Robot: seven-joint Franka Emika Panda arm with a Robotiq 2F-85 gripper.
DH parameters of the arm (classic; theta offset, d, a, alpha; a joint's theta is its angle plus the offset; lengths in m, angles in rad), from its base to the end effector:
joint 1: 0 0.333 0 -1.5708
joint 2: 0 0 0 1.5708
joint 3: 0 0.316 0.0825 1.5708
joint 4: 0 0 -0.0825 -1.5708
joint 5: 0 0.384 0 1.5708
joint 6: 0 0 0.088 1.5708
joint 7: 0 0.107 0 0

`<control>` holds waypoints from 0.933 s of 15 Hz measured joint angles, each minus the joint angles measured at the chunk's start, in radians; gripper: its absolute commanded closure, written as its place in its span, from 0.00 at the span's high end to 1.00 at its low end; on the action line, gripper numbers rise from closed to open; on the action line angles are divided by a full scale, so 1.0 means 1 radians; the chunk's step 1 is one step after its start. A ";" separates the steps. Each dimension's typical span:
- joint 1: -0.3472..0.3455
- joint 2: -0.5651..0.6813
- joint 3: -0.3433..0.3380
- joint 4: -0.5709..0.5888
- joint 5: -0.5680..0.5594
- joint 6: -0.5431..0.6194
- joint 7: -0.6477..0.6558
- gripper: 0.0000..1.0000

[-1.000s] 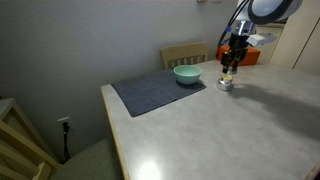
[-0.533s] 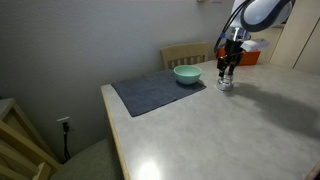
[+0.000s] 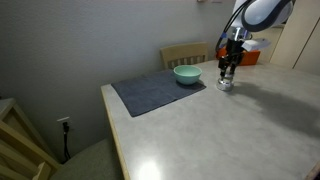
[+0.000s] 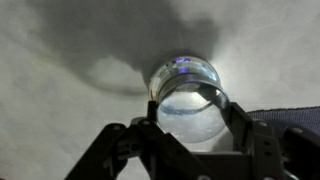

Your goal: Pick up the lid from the table and close the bottle

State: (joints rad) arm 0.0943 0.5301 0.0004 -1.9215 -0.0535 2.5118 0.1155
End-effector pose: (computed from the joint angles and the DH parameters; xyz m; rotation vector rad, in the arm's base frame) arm 0.6304 0.0603 0.2188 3.1138 0.0334 0.0986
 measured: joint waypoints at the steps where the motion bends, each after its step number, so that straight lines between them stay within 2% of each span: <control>1: -0.002 0.000 -0.002 0.000 0.000 0.000 0.000 0.44; 14: -0.008 0.016 -0.001 -0.002 0.001 -0.001 -0.004 0.44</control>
State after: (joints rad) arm 0.0859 0.5458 -0.0002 -1.9236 -0.0522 2.5103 0.1117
